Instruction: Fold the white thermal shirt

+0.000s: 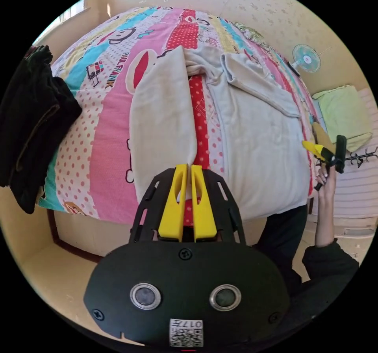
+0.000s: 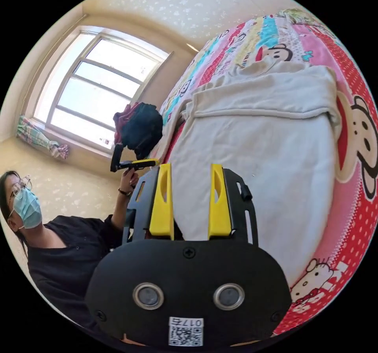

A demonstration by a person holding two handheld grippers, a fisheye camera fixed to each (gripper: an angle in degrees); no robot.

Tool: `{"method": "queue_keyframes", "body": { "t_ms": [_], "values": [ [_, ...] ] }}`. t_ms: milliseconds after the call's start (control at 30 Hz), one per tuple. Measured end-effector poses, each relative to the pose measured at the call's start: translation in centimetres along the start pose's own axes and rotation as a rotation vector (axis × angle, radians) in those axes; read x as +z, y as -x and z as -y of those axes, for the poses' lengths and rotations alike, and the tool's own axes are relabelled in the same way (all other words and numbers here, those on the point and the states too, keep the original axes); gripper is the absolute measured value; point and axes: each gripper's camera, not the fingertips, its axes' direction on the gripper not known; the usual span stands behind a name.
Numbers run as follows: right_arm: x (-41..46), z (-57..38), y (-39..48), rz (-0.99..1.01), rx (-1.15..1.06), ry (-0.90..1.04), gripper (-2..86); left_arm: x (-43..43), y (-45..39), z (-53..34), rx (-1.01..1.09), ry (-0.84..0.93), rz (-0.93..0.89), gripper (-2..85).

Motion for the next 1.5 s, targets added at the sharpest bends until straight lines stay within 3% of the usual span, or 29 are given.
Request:
{"method": "queue_keyframes", "body": {
  "t_ms": [133,200,400,467,567,700,800,900,1033,1200,1333,1433,1500],
  "values": [
    [3.9,-0.6,6.7,0.143,-0.194,0.01,12.9,-6.9,-0.6,-1.6,0.075,-0.161,-0.305,-0.4],
    [5.1,-0.9,9.6,0.174,-0.261,-0.008,12.2,-9.1,-1.3,-1.9,0.118,-0.208,-0.36,-0.4],
    [6.5,1.0,16.1,0.111,-0.304,-0.054,19.7,-10.7,-3.6,-0.6,0.176,-0.219,-0.273,-0.5],
    [7.2,2.1,17.7,-0.017,-0.317,-0.035,22.5,-10.1,-3.9,-0.2,0.189,-0.222,-0.304,-0.4],
    [8.9,3.1,18.1,-0.046,-0.306,0.023,23.4,-8.4,-3.8,0.7,0.188,-0.225,-0.398,-0.3],
    [9.6,3.5,18.1,-0.093,-0.357,0.026,12.3,-6.8,-3.5,1.6,0.2,-0.243,-0.506,0.0],
    [7.1,5.9,17.6,-0.016,-0.408,0.01,8.6,-8.0,-1.0,0.3,0.183,-0.374,-0.553,0.1],
    [2.4,10.4,16.8,-0.034,-0.435,0.029,5.7,-7.2,1.7,-0.7,0.079,-0.396,-0.484,-0.7],
    [-7.1,13.8,10.9,-0.187,-0.258,-0.121,3.6,-1.5,2.5,0.2,0.046,-0.239,-0.474,-1.0],
    [-11.7,11.2,-5.3,-0.329,0.093,-0.248,2.7,5.5,1.7,0.5,0.031,-0.132,-0.587,-1.0],
    [-10.4,5.4,-20.3,-0.123,0.393,-0.276,2.4,8.4,0.5,0.1,0.03,-0.082,-0.583,-1.0],
    [-11.0,3.8,-21.2,0.007,0.347,-0.397,2.6,8.7,0.3,0.1,0.031,-0.043,-0.505,-0.9],
    [-11.7,3.9,-19.8,-0.084,0.334,-0.407,2.9,8.6,0.3,0.1,0.027,-0.045,-0.468,-0.7]
  ]
}}
